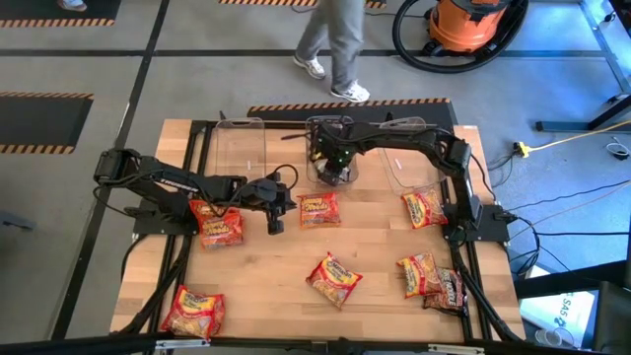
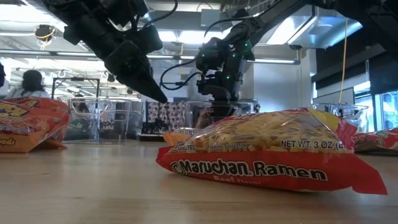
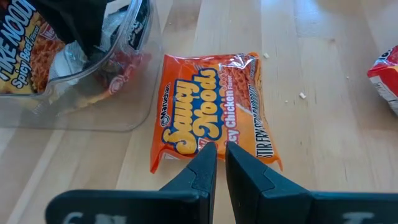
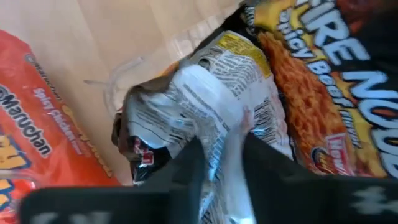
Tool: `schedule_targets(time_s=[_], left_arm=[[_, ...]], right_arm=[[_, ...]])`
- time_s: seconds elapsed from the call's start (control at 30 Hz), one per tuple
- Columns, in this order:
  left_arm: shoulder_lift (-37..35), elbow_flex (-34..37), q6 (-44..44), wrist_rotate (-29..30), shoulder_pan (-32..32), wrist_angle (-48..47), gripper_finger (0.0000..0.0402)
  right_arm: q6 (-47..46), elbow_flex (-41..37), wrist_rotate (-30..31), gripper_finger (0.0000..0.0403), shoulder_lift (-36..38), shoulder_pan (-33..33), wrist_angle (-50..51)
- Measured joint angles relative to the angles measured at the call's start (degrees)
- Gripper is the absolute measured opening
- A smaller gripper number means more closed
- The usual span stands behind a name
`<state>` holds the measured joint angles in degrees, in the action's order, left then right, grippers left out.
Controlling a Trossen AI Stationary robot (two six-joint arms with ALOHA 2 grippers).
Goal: Sort Maruchan noodles
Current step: Put the top black noodle pack into the middle transparent bin
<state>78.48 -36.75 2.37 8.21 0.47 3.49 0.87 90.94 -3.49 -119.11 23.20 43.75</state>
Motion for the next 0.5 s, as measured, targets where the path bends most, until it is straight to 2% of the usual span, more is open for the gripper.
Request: schedule_targets(time_s=[0.07,0.13,0.3,0.5], left_arm=[[0.0,0.0,0.0,0.0,0.0,0.0,0.0029],[0.0,0.0,-0.6,0.0,0.0,0.0,0.0029],[0.0,0.0,-1.1,0.0,0.0,0.1,0.0029],[0.0,0.0,-1.1,0.0,0.0,0.1,0.0029]], right_arm=[[1.4,0.0,0.4,0.0026,0.0,0.0,0.0],[2.6,0.0,0.4,0.0008,0.0,0.0,-0.2],[4.2,-0.1,0.5,0.0002,0.4,0.0,-0.2],[5.1,-0.1,1.5,0.0,4.2,0.1,-0.9]])
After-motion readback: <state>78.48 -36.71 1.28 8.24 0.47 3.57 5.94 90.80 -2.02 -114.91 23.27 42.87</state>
